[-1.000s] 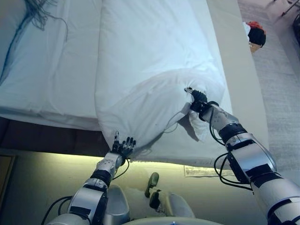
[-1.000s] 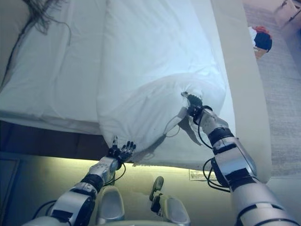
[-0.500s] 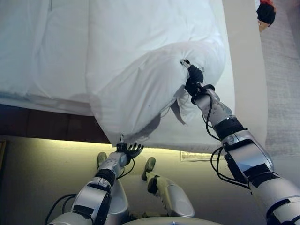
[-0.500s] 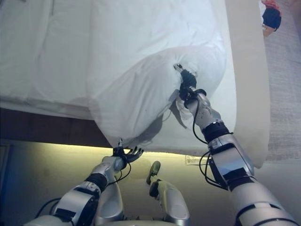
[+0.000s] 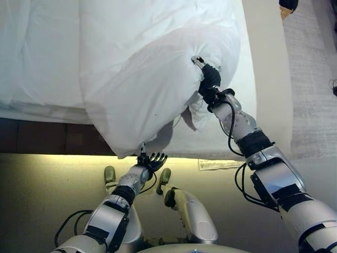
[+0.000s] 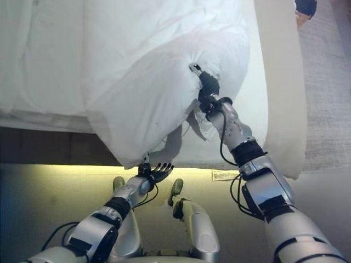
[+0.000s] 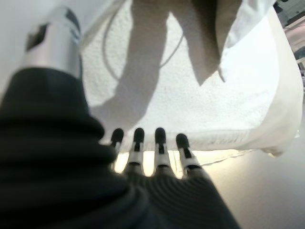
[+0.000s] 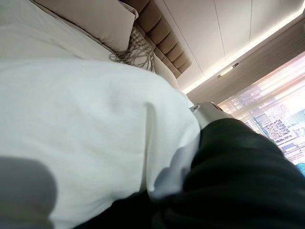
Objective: Make the bed neatly
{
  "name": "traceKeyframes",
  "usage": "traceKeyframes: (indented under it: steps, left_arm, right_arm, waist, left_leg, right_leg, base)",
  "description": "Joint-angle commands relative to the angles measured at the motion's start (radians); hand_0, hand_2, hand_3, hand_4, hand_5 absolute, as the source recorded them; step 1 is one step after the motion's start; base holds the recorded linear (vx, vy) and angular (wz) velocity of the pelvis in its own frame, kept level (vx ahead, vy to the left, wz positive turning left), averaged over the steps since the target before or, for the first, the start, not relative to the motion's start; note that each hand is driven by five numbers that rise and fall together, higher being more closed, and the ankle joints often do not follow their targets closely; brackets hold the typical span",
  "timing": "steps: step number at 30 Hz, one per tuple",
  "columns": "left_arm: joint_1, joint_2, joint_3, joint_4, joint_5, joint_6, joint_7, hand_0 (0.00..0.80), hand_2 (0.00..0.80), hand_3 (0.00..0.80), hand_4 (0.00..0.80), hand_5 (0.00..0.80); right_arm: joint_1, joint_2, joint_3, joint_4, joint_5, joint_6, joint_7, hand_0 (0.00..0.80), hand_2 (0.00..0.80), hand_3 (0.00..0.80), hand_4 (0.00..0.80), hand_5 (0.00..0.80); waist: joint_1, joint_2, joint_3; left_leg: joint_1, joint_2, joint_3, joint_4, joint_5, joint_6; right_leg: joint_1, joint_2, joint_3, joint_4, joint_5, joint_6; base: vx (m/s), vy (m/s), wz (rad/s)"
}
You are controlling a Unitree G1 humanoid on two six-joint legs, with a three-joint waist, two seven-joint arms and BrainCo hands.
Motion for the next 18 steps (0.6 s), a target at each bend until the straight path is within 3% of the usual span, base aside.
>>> traceKeyframes:
  steps: [1, 9, 18]
  left_arm:
    - [-0.065, -0.092, -0.047, -0.072, -0.025, -0.017, -0.079, 0.0, 0.0, 0.0, 0.0, 0.0]
    - [-0.102, -0.09, 0.008, -0.124, -0.025, -0.125, -0.187, 0.0, 0.0, 0.0, 0.0, 0.0]
    - [-0.159, -0.002, 0.166, -0.153, -0.025, -0.186, -0.333, 0.0, 0.0, 0.0, 0.0, 0.0]
  right_arm:
    - [-0.085, -0.019, -0.04, -0.206, 0.041, -0.041, 0.054, 0.8, 0.8, 0.8, 0.8, 0.8]
    - [-0.03, -0.026, -0.051, -0.242, 0.01, -0.007, 0.079, 0.8, 0.8, 0.8, 0.8, 0.8]
    - [0.094, -0.053, -0.082, -0.309, -0.015, 0.002, 0.103, 0.8, 0.8, 0.8, 0.8, 0.8]
  waist:
    - [-0.013, -0.006, -0.021]
    - [-0.03, -0.004, -0.023]
    - [-0.027, -0.027, -0.033]
  left_leg:
    - [-0.013, -0.005, 0.007, 0.077, -0.068, 0.016]
    - [-0.001, -0.004, 0.016, 0.072, -0.069, 0.012]
    - [0.003, -0.003, 0.009, 0.073, -0.075, 0.012]
  right_leg:
    - [0.041, -0.066, 0.038, 0.045, -0.08, 0.097]
    - [0.043, -0.071, 0.042, 0.055, -0.093, 0.096]
    - [0.044, -0.081, 0.027, 0.082, -0.111, 0.092]
  base:
    - [-0.008, 0.045, -0.01]
    - [0.003, 0.056, -0.02]
    - [0.004, 0.002, 0.01]
